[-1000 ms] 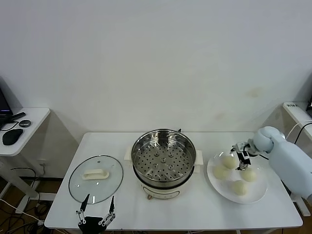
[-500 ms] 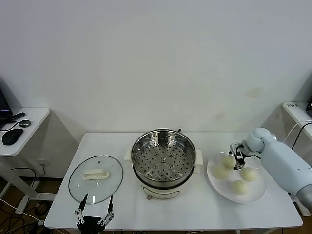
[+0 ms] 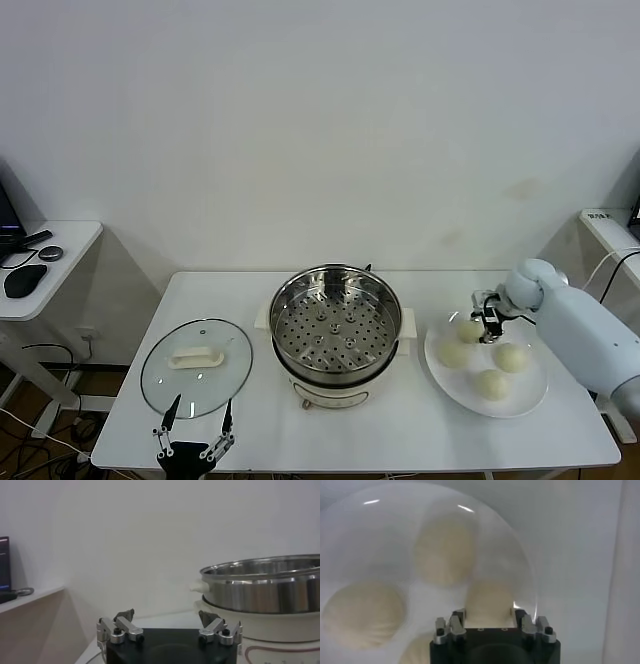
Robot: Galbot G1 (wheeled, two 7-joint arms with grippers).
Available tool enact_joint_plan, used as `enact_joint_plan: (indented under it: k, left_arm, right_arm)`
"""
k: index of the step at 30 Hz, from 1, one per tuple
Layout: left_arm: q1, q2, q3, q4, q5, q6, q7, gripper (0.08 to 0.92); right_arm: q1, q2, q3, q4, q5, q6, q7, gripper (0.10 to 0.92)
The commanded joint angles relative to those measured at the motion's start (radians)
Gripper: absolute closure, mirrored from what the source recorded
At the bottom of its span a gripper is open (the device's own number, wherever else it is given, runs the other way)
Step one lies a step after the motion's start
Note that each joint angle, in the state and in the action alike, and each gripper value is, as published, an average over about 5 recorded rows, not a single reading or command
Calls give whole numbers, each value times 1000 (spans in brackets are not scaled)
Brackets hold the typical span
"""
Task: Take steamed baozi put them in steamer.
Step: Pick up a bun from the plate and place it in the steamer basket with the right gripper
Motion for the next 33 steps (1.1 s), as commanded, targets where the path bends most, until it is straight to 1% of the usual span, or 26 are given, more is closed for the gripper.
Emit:
enact_joint_plan:
  k: [1,6,10,15,21,23,27,30,33]
  left_arm:
    - [-3,9,-1,-10,-1,4,0,177]
    - [-10,32,-5,-15,-12,12,0,177]
    - [-22,49,-9,-17,-46,36,0,177]
    - [-29,65,-19,-23,-74,51,0,177]
    - [-31,72,-31,-31,-71,51,-2,177]
    - [-33,69,-36,-32,-68,52,-3,177]
    - [-33,58,-46,-39,-64,55,-4,177]
    - [-27,49,-56,-47,-63,55,-5,177]
    - [-19,41,-67,-58,-62,55,-5,177]
  right_arm:
    - [56,-109,-42,149,140,-34,-2,499]
    - [296,-237,-210,291,326,-53,-5,552]
    - [554,-241,-390,359,460,-37,1,568]
    - [816,-114,-586,378,624,22,15,567]
    - [882,83,-721,416,736,124,47,567]
    - [872,143,-760,430,727,172,54,567]
    - [837,240,-819,429,632,287,58,564]
    - [797,299,-839,393,544,395,59,559]
    - [737,346,-830,314,414,518,67,559]
